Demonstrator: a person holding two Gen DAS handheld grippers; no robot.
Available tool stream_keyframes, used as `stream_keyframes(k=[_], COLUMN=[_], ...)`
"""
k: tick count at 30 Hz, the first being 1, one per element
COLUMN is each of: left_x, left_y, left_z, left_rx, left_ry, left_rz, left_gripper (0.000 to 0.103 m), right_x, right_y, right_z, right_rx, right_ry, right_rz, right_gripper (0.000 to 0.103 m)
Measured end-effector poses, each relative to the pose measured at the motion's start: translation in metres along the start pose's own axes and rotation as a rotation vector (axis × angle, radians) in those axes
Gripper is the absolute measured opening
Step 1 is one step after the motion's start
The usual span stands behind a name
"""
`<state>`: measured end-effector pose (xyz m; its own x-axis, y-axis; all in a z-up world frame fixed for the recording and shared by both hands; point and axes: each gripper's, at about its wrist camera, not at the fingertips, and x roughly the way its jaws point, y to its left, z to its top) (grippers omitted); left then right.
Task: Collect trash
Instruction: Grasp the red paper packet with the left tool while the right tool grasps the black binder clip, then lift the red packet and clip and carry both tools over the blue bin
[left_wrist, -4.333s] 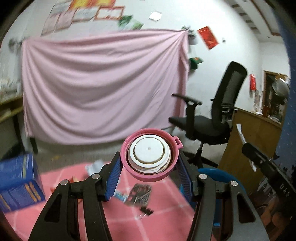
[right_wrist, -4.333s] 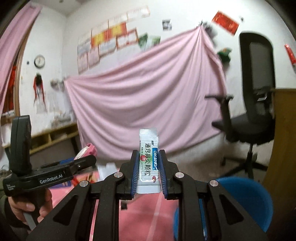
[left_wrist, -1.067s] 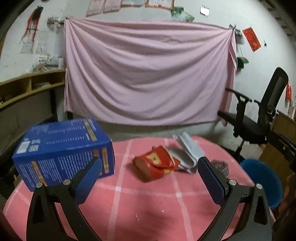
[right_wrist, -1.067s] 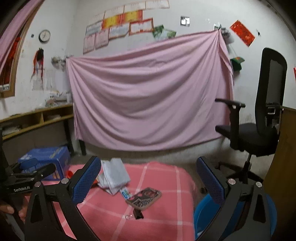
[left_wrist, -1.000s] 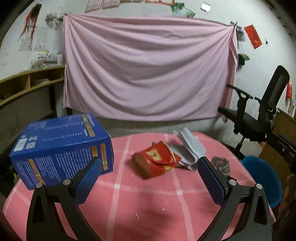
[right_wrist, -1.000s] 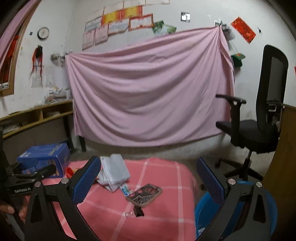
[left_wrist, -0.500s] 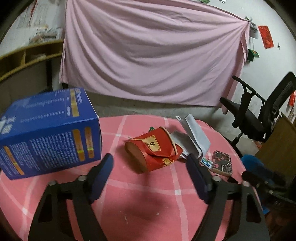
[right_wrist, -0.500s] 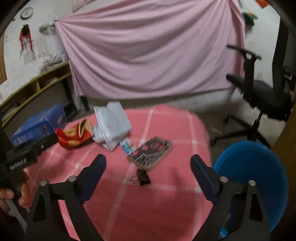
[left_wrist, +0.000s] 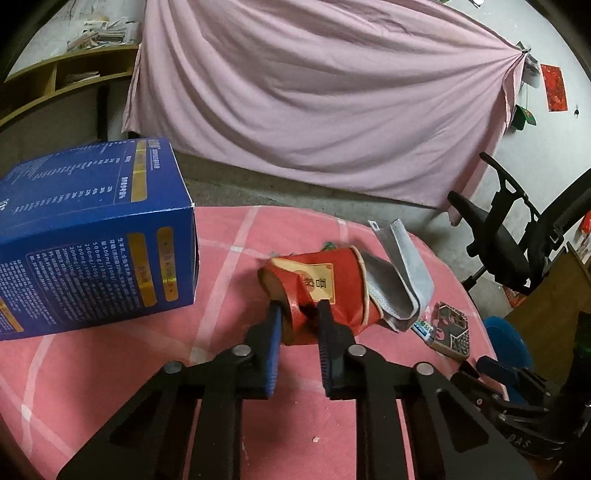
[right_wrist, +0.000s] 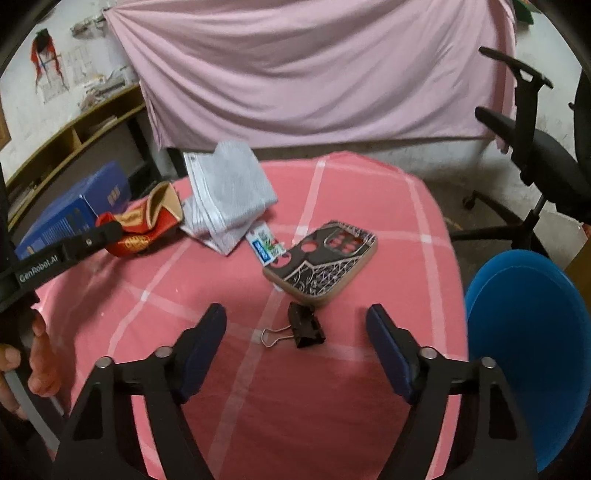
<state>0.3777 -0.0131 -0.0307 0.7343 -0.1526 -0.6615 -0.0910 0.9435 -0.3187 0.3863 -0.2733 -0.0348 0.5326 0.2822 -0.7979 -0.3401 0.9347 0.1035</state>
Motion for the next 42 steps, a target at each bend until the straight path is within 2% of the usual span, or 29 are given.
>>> stream_keyframes(k=[4,6,8,12,16,20,26,34,42], left_x=[0.0,-0.003,-0.005,-0.013,-0.029,-0.046,-0.072,-0.107,-0.125], left_y=[0.002,0.002,0.002,-0.002,-0.007,-0.015,-0.035,-0.074,-0.132], left_z=[0.0,-0.002,-0.003,-0.008,-0.014,-0.021,-0.027,-0.034,-0.044], left_rx=[0.001,0.004,0.009,0.027,0.053,0.079,0.143,0.255,0.369], left_ry=[0.006,0.004,0.006,0.0,-0.051,-0.129,-0.245,-0.409,-0.521], left_rz=[0.007,0.01,0.014,0.024,0.045,0.059,0.047,-0.025,-0.098], left_gripper=[0.01,0.01,0.01,0.01,0.009,0.009,0.009,0.009,0.009], right_x=[-0.001,0.0,0.001,-0.001,-0.009,-0.027,-0.065,-0.126,-0.171], right_y=[-0.001,-0.001,0.0,0.004,0.004,0.003,0.001,-0.007,-0.03], right_z=[-0.001,-0.002,-0.002,-0.003,-0.005,-0.006,-0.005,-0.011,-0.024], right_rx=[0.003,0.001,-0.003,-0.026,-0.03,-0.021,-0.015,-0.017,0.03], right_ry=[0.009,0.017,0.022,0.025,-0.009,-0.095,-0.3,-0.604,-0.793], right_rz=[0.006,0.011,0.014,0.034,0.064,0.094,0.106,0.074,0.025], right_gripper=[0.058,0.043,0.036,0.034,0.034,0.034,0.034,0.034,0.034])
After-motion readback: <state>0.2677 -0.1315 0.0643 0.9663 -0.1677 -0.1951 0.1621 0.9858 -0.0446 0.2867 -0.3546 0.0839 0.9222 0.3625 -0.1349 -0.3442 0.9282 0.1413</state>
